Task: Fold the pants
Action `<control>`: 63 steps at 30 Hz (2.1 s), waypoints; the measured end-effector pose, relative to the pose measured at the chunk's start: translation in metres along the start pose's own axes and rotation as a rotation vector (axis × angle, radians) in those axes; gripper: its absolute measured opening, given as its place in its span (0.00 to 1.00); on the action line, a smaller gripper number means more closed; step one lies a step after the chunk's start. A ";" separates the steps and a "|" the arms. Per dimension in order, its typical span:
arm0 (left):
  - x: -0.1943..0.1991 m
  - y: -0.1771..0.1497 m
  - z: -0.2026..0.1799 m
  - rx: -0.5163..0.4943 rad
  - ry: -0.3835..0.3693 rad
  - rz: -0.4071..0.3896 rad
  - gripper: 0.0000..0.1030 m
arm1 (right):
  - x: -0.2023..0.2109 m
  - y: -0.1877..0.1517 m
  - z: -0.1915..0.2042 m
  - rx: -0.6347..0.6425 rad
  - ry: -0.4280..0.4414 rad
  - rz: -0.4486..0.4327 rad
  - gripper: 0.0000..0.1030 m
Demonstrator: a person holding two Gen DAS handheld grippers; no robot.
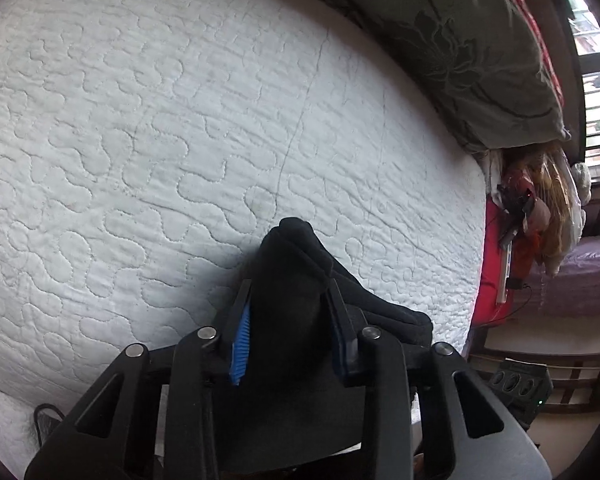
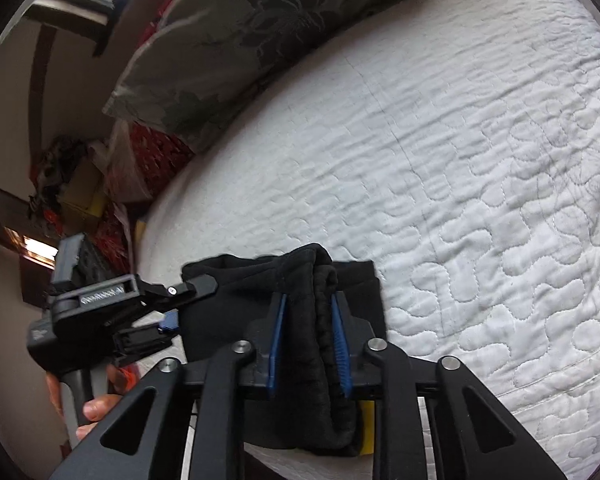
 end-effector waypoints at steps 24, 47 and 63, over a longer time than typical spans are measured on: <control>0.034 -0.063 0.010 -0.120 -0.002 -0.120 0.38 | 0.043 -0.036 0.037 0.257 0.045 -0.075 0.29; 0.028 -0.086 -0.003 -0.322 0.262 -0.272 0.62 | 0.019 -0.035 -0.002 0.136 -0.072 0.021 0.55; 0.040 -0.034 0.035 -0.152 0.136 -0.182 0.62 | 0.017 -0.024 -0.031 -0.038 0.006 0.047 0.56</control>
Point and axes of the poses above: each gripper's, at about its wrist camera, not at the fingertips, and x roughly against the way its jaws point, z to its left, y to its top, the point moved 4 cm from there along -x, roughly the way its jaws point, and after that the axes turned 7 degrees about x, right-handed, at the moved point
